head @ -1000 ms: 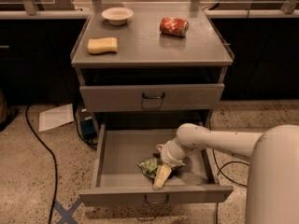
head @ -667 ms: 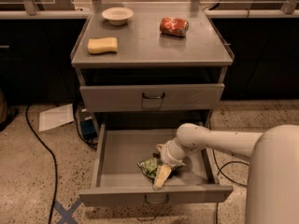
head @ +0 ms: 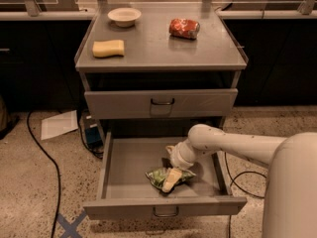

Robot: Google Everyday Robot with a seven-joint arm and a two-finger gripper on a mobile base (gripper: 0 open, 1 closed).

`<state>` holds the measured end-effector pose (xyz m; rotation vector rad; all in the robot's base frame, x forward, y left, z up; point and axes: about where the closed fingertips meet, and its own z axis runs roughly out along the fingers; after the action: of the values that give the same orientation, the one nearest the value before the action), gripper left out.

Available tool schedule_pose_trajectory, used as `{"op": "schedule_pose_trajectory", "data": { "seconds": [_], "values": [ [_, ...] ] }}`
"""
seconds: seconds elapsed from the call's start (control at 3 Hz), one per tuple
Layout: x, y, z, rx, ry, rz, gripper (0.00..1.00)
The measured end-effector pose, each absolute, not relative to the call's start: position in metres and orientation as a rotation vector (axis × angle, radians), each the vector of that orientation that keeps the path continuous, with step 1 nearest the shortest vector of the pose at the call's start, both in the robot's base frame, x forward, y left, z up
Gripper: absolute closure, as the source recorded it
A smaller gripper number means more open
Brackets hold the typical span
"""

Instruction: Pick green jalapeno chip bag from middle drawer and place on counter

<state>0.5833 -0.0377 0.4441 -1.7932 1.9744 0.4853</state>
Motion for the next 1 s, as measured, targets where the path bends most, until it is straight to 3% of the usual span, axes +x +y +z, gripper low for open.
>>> {"op": "schedule_pose_trajectory", "data": {
  "seconds": [1.0],
  "values": [
    [0.579,-0.036,0.397,-1.809,2.012,0.534,0.0]
  ]
}}
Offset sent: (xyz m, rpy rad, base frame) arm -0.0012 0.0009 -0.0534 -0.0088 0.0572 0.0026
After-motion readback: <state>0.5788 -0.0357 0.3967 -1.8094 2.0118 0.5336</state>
